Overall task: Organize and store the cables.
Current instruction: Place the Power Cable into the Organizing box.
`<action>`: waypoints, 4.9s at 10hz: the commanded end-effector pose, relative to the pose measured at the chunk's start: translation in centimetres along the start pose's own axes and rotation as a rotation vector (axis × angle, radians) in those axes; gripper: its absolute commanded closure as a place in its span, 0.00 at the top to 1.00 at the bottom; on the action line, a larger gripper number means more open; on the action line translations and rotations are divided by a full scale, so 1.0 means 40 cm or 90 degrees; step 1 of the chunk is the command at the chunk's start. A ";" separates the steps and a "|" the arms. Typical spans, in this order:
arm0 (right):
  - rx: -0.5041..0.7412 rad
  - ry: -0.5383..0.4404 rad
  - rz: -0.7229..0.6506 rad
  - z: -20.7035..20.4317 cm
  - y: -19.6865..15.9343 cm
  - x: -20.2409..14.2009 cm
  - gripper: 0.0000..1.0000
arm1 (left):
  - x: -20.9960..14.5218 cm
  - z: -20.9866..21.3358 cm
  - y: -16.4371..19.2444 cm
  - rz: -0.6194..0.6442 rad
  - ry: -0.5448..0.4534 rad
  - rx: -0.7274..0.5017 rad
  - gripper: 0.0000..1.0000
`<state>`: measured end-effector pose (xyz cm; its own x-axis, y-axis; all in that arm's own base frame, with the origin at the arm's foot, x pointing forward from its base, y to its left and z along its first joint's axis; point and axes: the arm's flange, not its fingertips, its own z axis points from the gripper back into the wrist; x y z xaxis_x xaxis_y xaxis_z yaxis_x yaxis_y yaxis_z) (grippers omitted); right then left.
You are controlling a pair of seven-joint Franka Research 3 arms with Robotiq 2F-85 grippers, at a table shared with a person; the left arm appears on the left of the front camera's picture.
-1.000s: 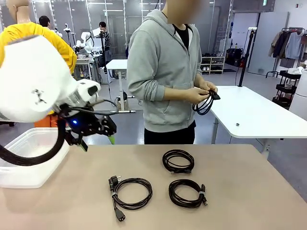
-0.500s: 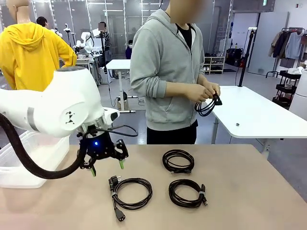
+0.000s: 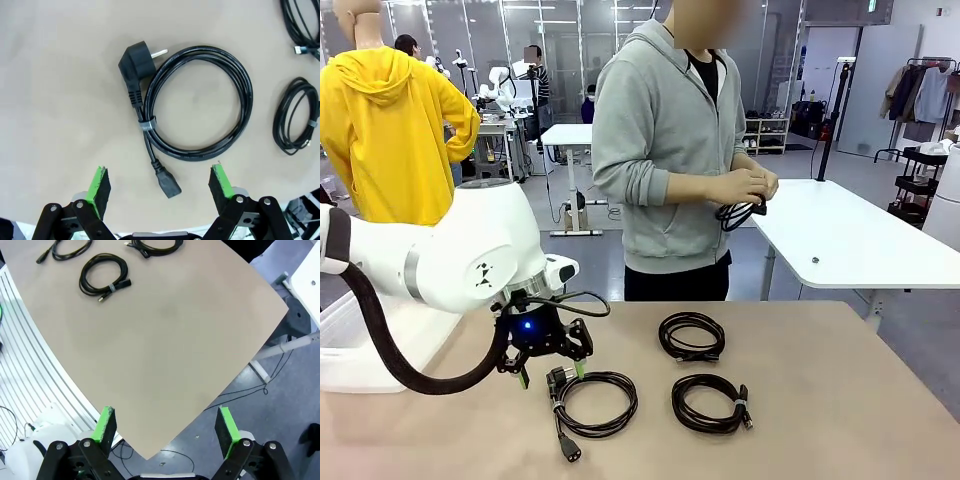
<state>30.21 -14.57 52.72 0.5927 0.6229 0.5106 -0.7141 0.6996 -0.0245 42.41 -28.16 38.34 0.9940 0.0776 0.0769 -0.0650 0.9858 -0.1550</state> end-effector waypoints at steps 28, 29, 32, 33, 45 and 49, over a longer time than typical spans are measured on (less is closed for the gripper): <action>0.005 0.003 -0.018 0.002 0.003 0.007 1.00 | 0.035 0.320 0.081 -0.095 -0.144 0.120 0.00; 0.005 0.003 -0.018 0.002 0.003 0.007 1.00 | 0.037 0.367 0.114 -0.112 -0.161 0.118 0.00; 0.005 0.003 -0.018 0.002 0.003 0.007 1.00 | 0.083 0.451 0.274 -0.166 -0.197 0.101 0.00; 0.005 0.003 -0.018 0.002 0.003 0.007 1.00 | 0.093 0.493 0.353 -0.230 -0.215 0.100 0.00; 0.005 0.003 -0.018 0.002 0.003 0.007 1.00 | 0.382 0.402 0.883 -0.198 -0.258 0.180 0.00; 0.005 0.003 -0.018 0.002 0.003 0.007 1.00 | 0.390 0.319 0.902 -0.176 -0.240 0.190 0.00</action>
<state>30.29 -14.44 52.69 0.5998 0.6194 0.5065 -0.7097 0.7042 -0.0209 54.71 11.10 46.39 0.8873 -0.2108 0.4102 0.1349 0.9692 0.2062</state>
